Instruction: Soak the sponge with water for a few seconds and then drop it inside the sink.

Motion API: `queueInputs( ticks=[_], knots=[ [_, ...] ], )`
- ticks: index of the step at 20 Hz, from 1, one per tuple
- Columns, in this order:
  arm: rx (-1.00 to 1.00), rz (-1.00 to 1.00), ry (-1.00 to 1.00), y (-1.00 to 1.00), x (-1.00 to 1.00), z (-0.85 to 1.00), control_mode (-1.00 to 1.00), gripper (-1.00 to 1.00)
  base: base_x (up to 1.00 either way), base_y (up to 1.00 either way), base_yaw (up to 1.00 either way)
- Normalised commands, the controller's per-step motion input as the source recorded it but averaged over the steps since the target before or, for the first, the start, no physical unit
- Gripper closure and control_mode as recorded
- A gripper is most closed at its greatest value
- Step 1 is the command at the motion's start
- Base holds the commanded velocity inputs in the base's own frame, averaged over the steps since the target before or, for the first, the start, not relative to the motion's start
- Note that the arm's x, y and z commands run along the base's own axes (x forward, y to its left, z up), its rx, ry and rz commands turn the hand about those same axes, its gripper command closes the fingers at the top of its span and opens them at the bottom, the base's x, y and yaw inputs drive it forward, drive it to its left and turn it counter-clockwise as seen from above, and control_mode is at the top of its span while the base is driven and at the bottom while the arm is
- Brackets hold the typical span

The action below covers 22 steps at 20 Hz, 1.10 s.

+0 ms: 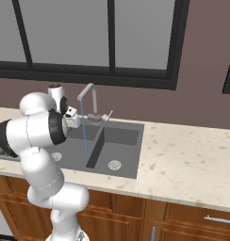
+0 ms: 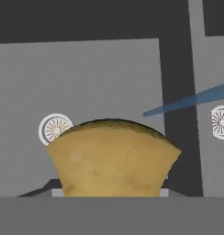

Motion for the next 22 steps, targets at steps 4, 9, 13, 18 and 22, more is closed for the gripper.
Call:
queueInputs(
  ticks=[4,9,13,18,22],
  knots=[
    [0.0,0.25,0.04,0.23,0.0,-0.12,-1.0,1.0,0.0,0.0,0.0],
    [0.0,0.11,0.0,0.31,0.01,-0.25,-1.0,1.0,0.0,0.0,0.0],
    [0.01,0.06,0.0,0.27,0.18,-0.38,-1.0,1.0,0.0,0.0,0.0],
    [0.04,0.0,0.0,0.02,0.15,-0.51,-1.0,1.0,0.0,0.0,0.0],
    [0.02,0.0,0.0,-0.02,0.07,-0.43,-1.0,1.0,0.0,0.0,0.0]
  ],
)
